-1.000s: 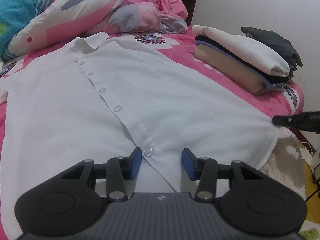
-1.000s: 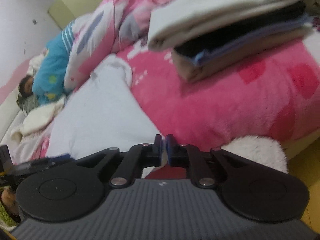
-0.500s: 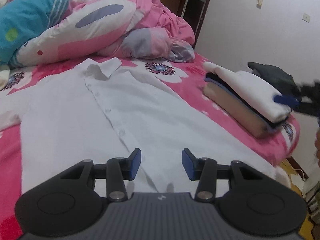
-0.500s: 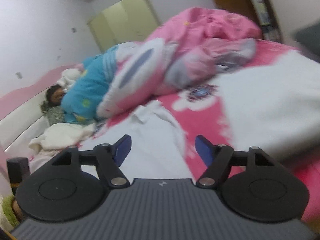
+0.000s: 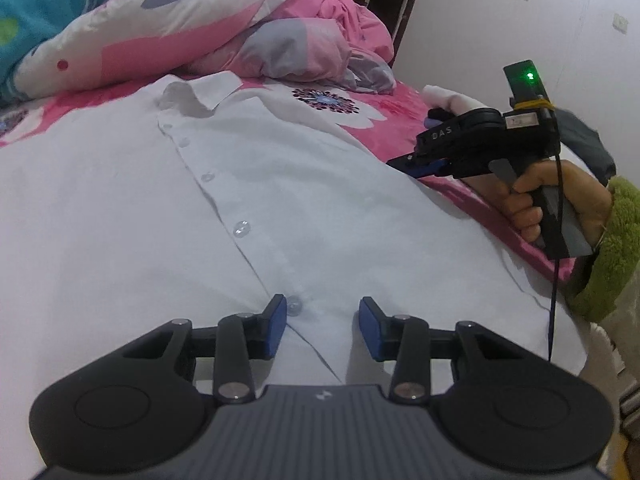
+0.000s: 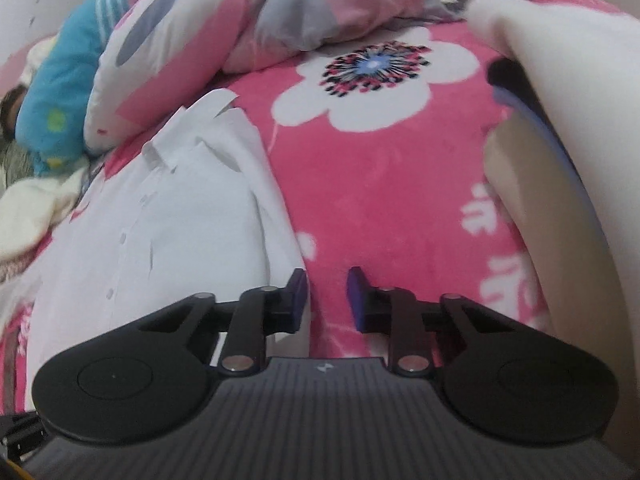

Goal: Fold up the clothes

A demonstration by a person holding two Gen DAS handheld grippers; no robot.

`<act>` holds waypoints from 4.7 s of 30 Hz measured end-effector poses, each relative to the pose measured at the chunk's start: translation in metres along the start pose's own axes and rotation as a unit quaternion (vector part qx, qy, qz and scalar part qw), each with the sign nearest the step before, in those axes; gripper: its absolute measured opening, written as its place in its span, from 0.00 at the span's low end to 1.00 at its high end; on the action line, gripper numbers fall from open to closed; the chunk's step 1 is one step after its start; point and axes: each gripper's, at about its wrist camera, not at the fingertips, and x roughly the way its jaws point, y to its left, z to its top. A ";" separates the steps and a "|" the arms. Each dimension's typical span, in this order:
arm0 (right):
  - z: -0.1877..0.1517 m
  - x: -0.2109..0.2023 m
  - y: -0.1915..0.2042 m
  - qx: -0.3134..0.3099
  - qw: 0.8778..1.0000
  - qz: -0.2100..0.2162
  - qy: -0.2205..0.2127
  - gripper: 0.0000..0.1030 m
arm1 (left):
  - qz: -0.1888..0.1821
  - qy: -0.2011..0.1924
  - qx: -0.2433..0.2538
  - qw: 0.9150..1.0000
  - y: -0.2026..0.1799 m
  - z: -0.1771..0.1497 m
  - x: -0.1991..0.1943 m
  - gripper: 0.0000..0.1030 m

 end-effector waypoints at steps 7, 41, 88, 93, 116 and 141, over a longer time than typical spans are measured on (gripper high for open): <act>0.000 0.002 0.018 -0.039 0.999 0.020 0.031 0.06 | -0.005 -0.004 -0.002 1.000 0.002 -0.001 0.000 0.38; -0.041 -0.089 0.037 -0.105 0.990 -0.012 -0.089 0.39 | 0.012 0.007 0.010 1.000 -0.002 0.002 -0.001 0.37; -0.023 -0.090 0.047 -0.096 0.986 0.033 -0.132 0.00 | 0.007 0.009 0.016 1.000 0.002 0.003 -0.002 0.38; -0.019 -0.072 0.036 -0.040 0.994 0.075 -0.072 0.15 | 0.005 0.006 0.013 1.000 0.002 0.002 -0.003 0.38; 0.011 -0.077 0.054 -0.133 0.979 -0.048 -0.146 0.00 | 0.001 0.009 0.013 1.000 0.005 0.004 -0.001 0.38; 0.159 -0.013 0.014 -0.210 0.944 -0.223 -0.123 0.50 | 0.001 0.013 0.021 1.000 0.005 0.005 -0.002 0.37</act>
